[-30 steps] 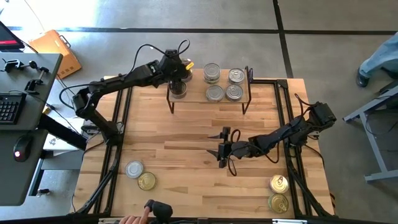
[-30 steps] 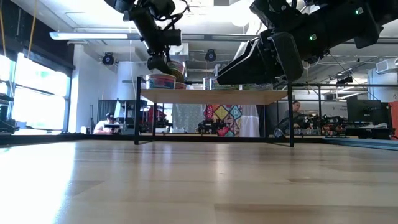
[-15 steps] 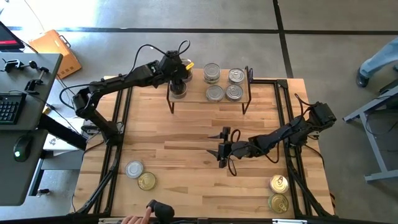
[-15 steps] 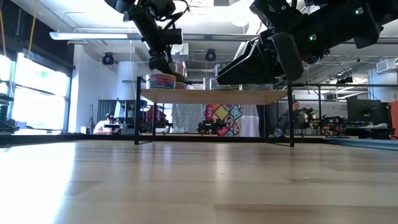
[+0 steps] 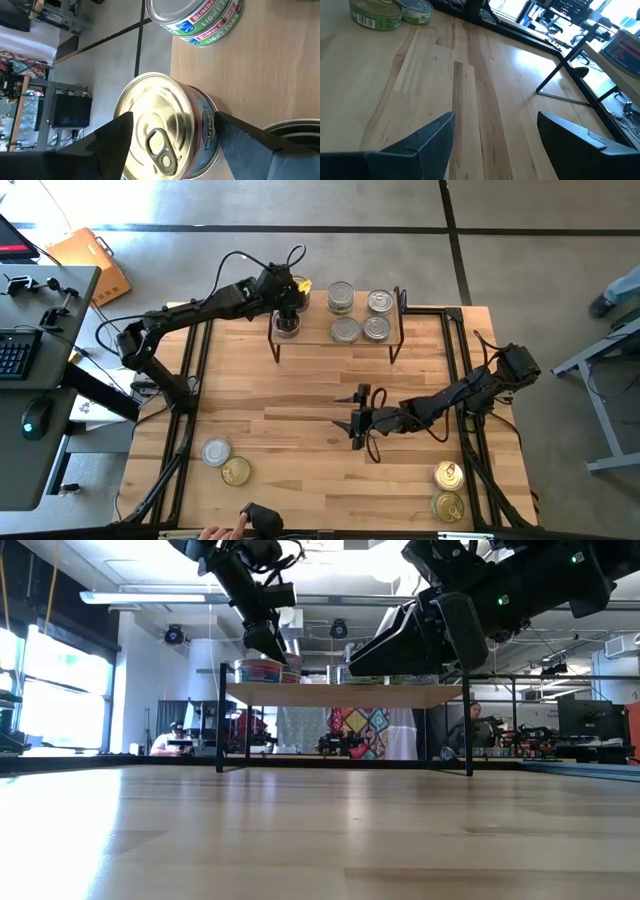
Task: Stack canned seafood by type on shelf
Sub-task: Adjust the green white tuna can on the shelf
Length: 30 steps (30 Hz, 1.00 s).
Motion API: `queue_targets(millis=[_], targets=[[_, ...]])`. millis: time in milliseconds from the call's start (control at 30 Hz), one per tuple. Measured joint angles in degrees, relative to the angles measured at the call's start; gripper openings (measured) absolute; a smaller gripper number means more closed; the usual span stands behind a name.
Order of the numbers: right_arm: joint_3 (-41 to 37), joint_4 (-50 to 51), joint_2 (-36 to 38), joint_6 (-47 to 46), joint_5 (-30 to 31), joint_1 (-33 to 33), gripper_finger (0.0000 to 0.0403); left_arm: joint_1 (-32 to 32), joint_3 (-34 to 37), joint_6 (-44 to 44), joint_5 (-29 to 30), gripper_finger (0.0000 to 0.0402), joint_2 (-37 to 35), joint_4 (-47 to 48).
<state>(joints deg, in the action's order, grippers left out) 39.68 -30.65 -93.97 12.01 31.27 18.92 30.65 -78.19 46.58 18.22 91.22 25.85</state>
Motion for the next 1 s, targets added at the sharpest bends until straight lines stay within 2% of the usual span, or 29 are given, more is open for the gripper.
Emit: queue_targets(millis=[333,467,567,700,767,867,1000], targets=[[0.0,0.0,0.0,0.0,0.0,0.0,0.0275,-1.0,0.0,-5.8,0.3,0.0271,-1.8,0.0],[0.0,0.0,0.0,0.0,0.0,-0.1,0.0275,-4.1,0.0,-9.9,3.4,0.0268,-4.5,0.8],[0.0,0.0,0.0,0.0,0.0,-0.2,0.0275,-7.9,0.0,-14.0,6.3,0.0261,-6.9,3.2],[0.0,0.1,0.0,0.1,0.4,0.1,0.0275,-14.5,0.0,-22.5,6.5,0.0246,-9.5,8.3],[0.0,0.2,0.0,0.4,4.4,0.8,0.0275,-18.5,0.0,-26.7,6.5,0.0237,-9.9,11.0],[0.0,1.0,0.5,2.4,14.0,1.8,0.0275,-25.0,0.3,-31.8,6.5,0.0223,-9.8,13.4],[0.0,3.7,4.6,3.3,16.6,0.8,0.0265,-34.4,4.8,-37.8,10.7,0.0206,-9.8,8.2]])
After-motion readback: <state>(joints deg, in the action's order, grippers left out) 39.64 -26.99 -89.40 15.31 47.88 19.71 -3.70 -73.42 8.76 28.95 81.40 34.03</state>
